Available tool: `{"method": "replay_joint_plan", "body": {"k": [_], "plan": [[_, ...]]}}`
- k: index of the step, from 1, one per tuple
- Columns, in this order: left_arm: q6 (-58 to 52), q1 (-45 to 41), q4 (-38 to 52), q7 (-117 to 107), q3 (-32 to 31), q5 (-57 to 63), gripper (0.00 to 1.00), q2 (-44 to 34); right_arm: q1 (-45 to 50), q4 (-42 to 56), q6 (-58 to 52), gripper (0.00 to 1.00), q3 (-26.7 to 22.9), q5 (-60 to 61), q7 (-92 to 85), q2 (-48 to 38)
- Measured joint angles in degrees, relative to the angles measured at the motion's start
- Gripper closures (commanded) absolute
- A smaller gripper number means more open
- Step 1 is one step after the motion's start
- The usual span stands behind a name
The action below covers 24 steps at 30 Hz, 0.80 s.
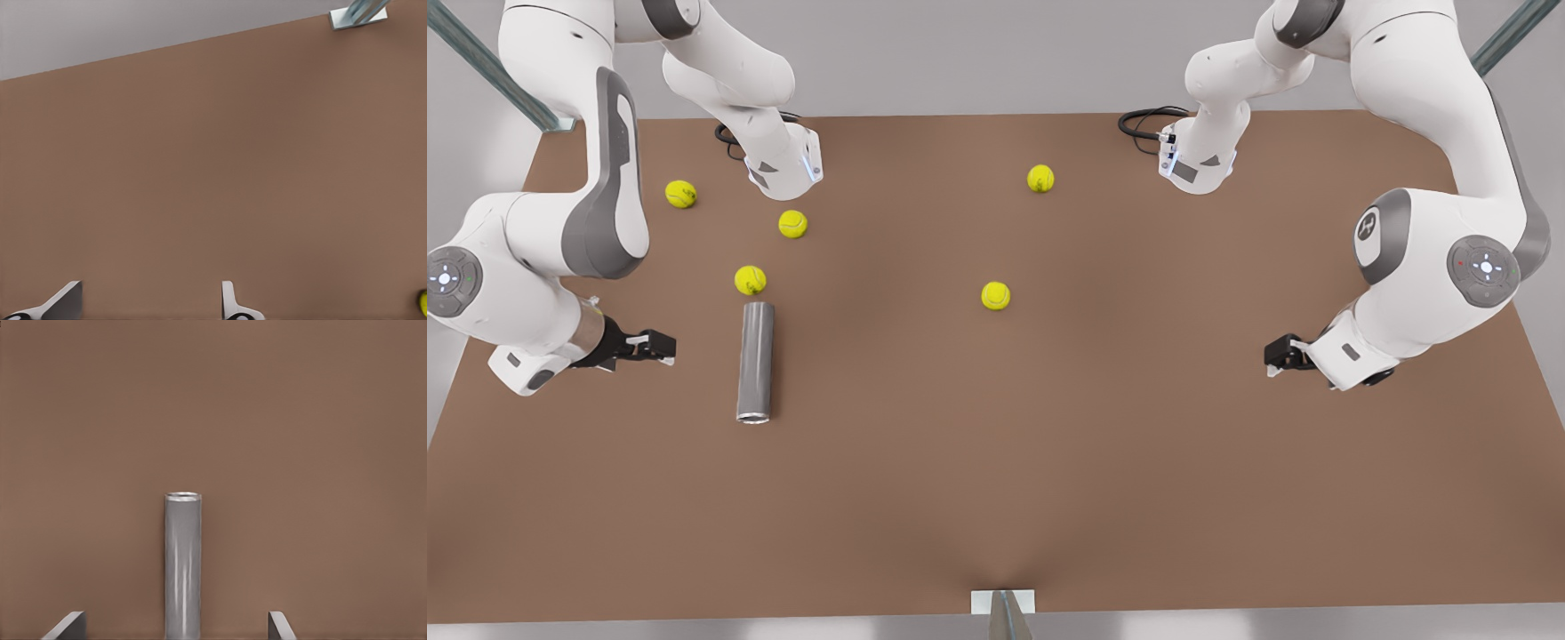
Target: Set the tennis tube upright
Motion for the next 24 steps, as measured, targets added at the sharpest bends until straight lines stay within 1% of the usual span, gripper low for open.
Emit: {"method": "replay_joint_plan", "body": {"k": [5,6,8,9,11,12,13,15,17,19,21,24], "plan": [[0.2,-0.78,-0.05,-0.79,-0.09,-0.44,0.0,0.12,0.28,-0.14,0.07,0.0,-0.05,-0.08,0.05,0.39],[0.4,-0.88,0.0,-5.8,-0.08,-2.2,0.0,0.84,0.15,-1.21,0.44,0.0,0.0,-0.01,0.17,0.88],[0.56,-1.09,0.0,-7.39,-0.16,-6.71,0.0,2.98,0.63,-6.4,3.38,0.0,0.0,0.0,0.85,0.51],[0.59,-0.92,0.0,-7.22,-0.11,-8.86,0.0,3.48,0.46,-9.2,5.35,0.0,0.8,0.0,0.96,0.22],[0.68,-1.01,-0.13,-6.87,-0.08,-11.71,0.0,4.71,0.88,-13.19,6.12,0.0,4.44,0.51,1.14,0.05],[0.68,-1.12,-0.34,-6.95,-0.08,-12.64,0.0,5.04,0.91,-15.95,7.58,0.0,5.24,0.77,1.22,-0.46],[0.68,-1.11,-0.28,-7.01,-0.09,-13.37,0.0,5.3,0.19,-19.74,10.89,0.0,5.26,0.79,1.23,-0.5],[0.68,-0.93,-0.34,-7.06,-0.09,-15.16,0.0,5.84,-0.97,-23.69,15.39,0.0,5.27,1.05,1.23,0.7],[0.73,-0.85,-0.53,-6.94,-0.09,-16.3,0.0,6.28,-2.45,-25.97,16.73,0.0,5.27,1.05,1.23,1.64],[1.47,-0.95,-0.53,-7.02,-0.09,-16.94,0.0,6.68,-2.54,-26.17,16.58,0.0,5.28,1.06,1.31,2.38],[1.39,-1.07,-0.61,-7.06,-0.04,-17.29,0.0,6.99,-6.24,-26.81,18.54,0.0,5.6,1.05,1.25,4.46],[1.47,-0.68,-0.52,-7.37,0.09,-17.28,0.0,7.24,-7.15,-30.17,22.55,0.0,5.62,1.05,1.22,3.75]]}}
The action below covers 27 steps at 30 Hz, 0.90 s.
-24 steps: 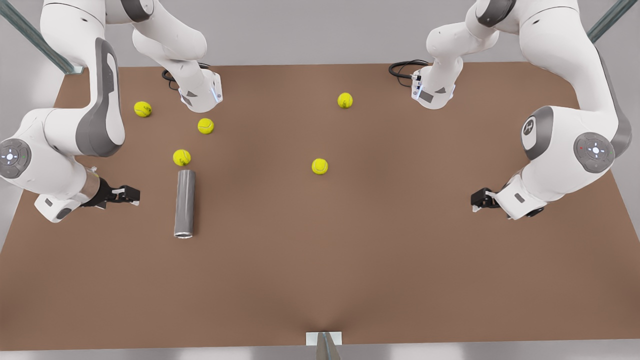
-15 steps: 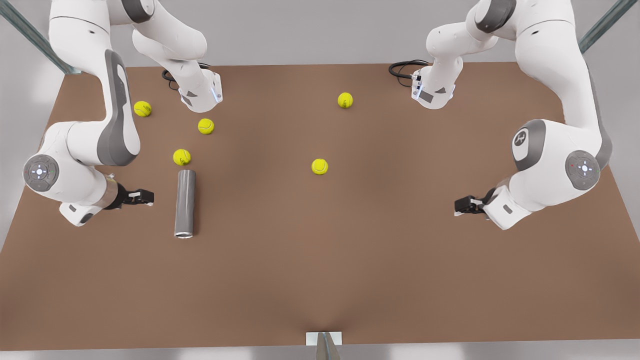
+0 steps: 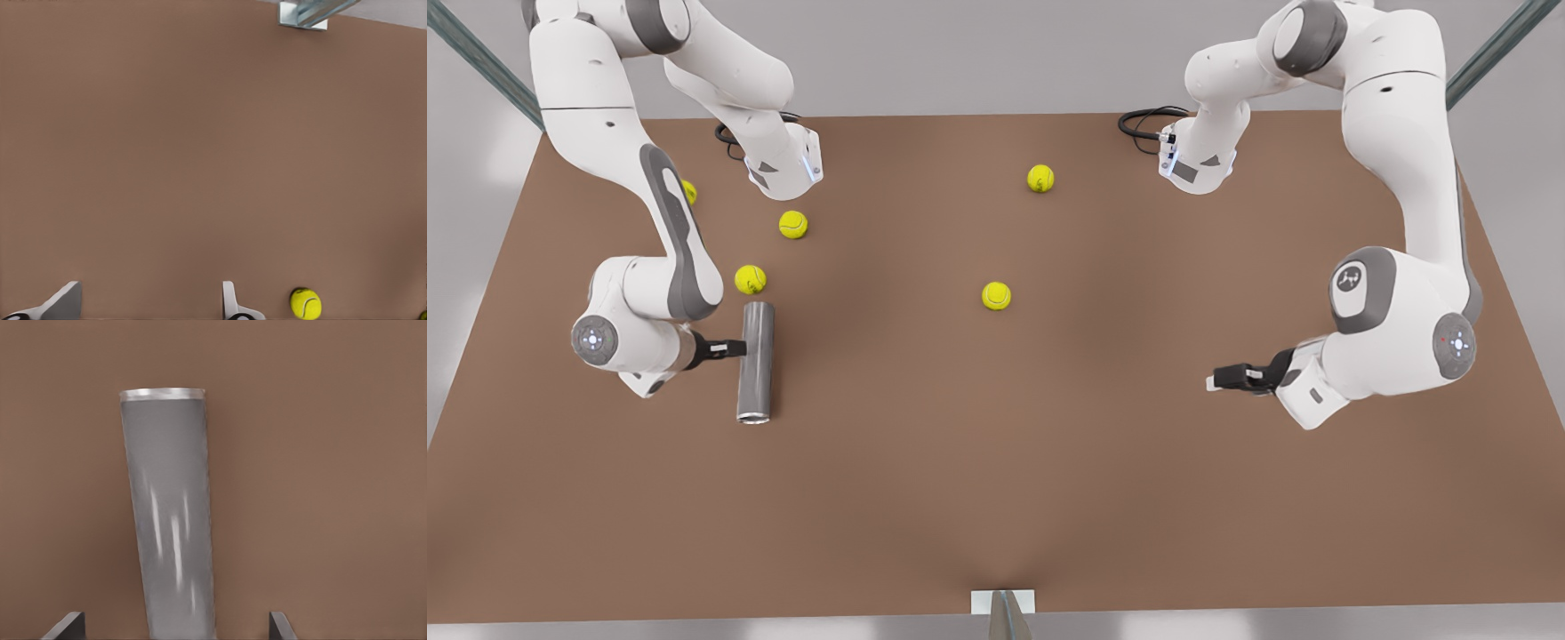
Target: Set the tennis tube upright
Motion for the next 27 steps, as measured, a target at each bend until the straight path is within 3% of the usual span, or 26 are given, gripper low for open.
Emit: {"method": "replay_joint_plan", "body": {"k": [1,3,4,12,27], "plan": [[-0.28,-0.1,-0.06,0.05,-0.05,0.07,0.0,-0.01,-0.21,-1.53,1.79,0.0,0.05,0.0,1.22,-0.55],[-0.01,-0.3,0.11,0.01,0.0,0.19,0.0,0.03,-6.11,-3.95,4.34,0.0,6.0,-0.25,5.53,-0.24],[-0.08,-0.25,0.08,0.08,0.0,0.23,0.0,-0.11,-6.26,-4.9,5.7,0.0,6.4,-0.75,5.46,-0.01],[0.0,-0.69,-0.04,-0.09,0.0,0.34,0.0,-0.22,-5.98,-11.61,14.61,0.0,7.47,-4.48,5.72,1.12],[0.18,-0.7,0.34,-0.09,-0.09,0.22,0.0,1.36,-6.42,-11.55,20.39,0.0,7.47,-8.7,7.26,6.48]]}}
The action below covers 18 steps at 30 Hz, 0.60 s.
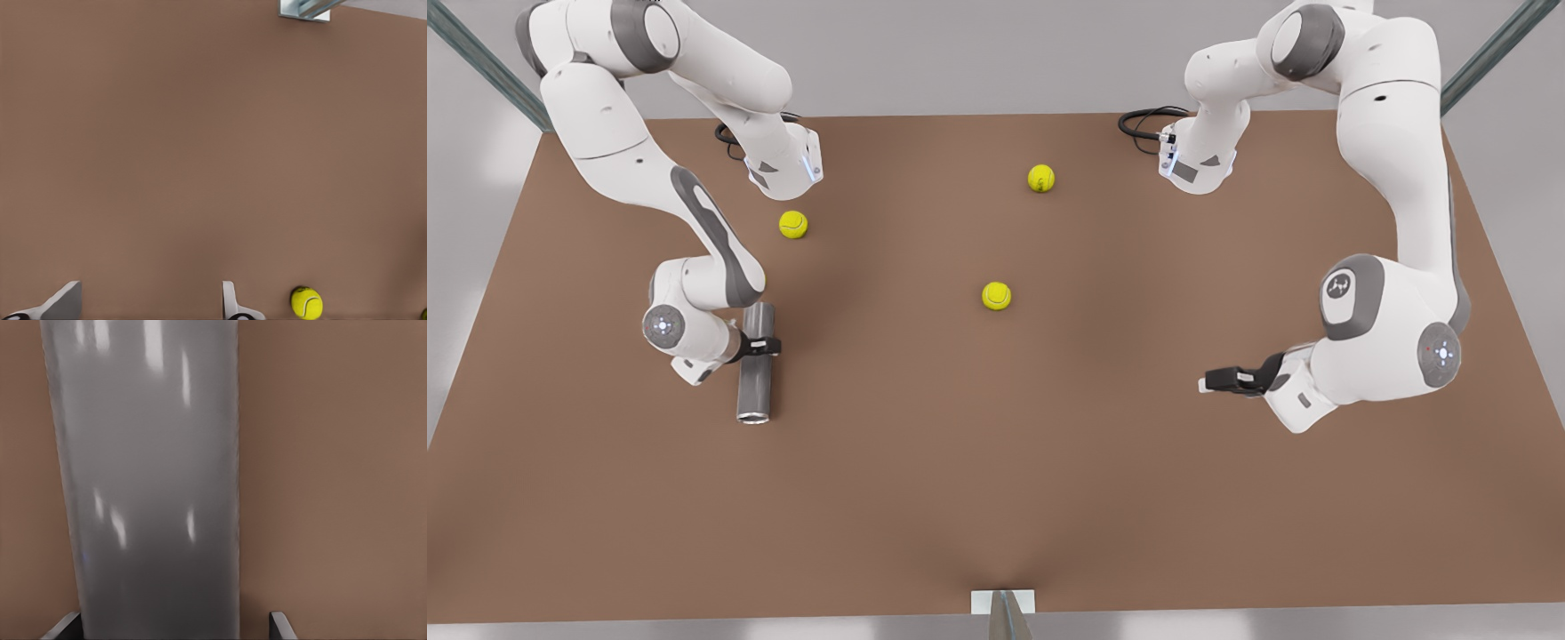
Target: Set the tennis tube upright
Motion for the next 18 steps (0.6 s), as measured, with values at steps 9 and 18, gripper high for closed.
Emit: {"method": "replay_joint_plan", "body": {"k": [9,18], "plan": [[0.08,0.0,0.0,0.0,0.0,-0.06,0.0,0.17,0.28,-0.12,1.35,0.13,0.0,-0.18,1.18,0.68],[1.75,0.09,-0.39,0.0,0.0,-0.18,0.0,0.09,0.45,-0.38,1.61,0.2,-0.05,-0.88,1.15,0.75]]}}
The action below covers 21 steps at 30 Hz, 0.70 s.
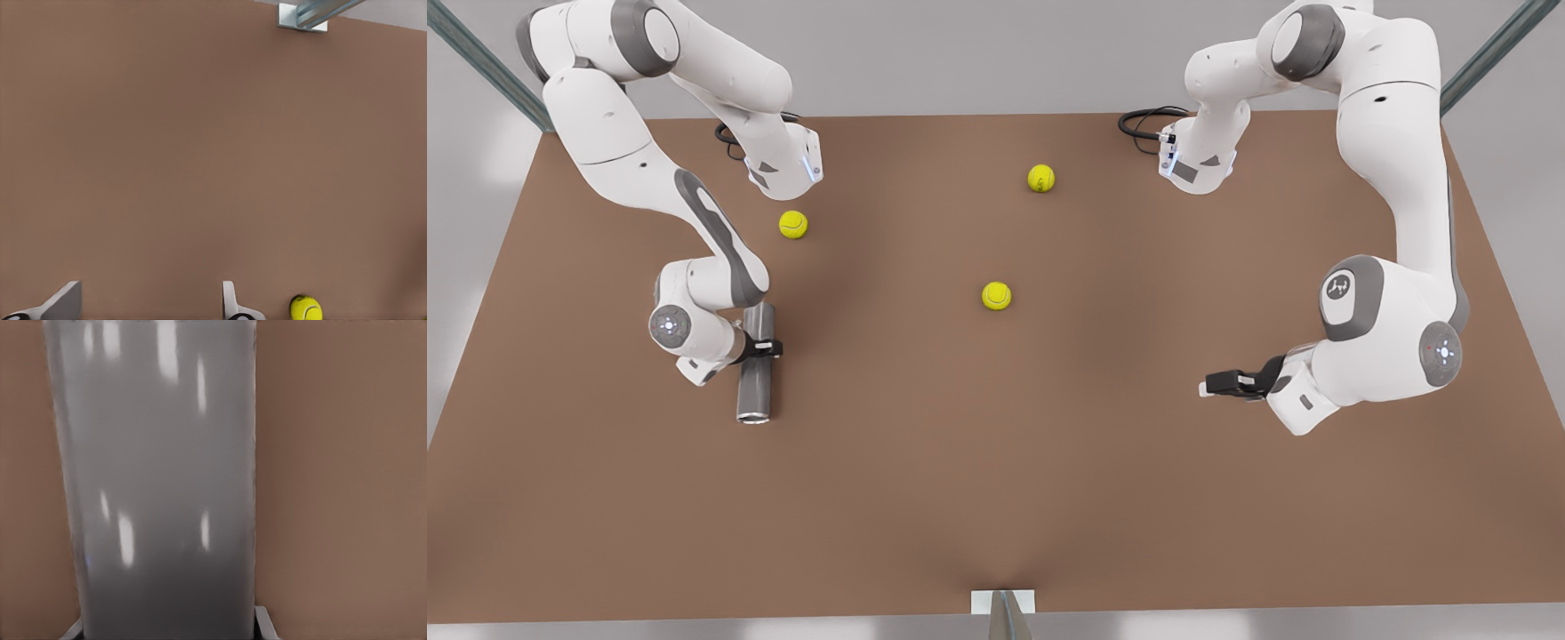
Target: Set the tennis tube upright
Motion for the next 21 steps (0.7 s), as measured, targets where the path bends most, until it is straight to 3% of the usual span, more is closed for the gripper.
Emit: {"method": "replay_joint_plan", "body": {"k": [21], "plan": [[0.09,-0.09,-0.05,0.35,0.0,0.19,0.0,0.12,0.25,-0.35,0.36,0.27,-0.03,0.09,-0.04,0.0]]}}
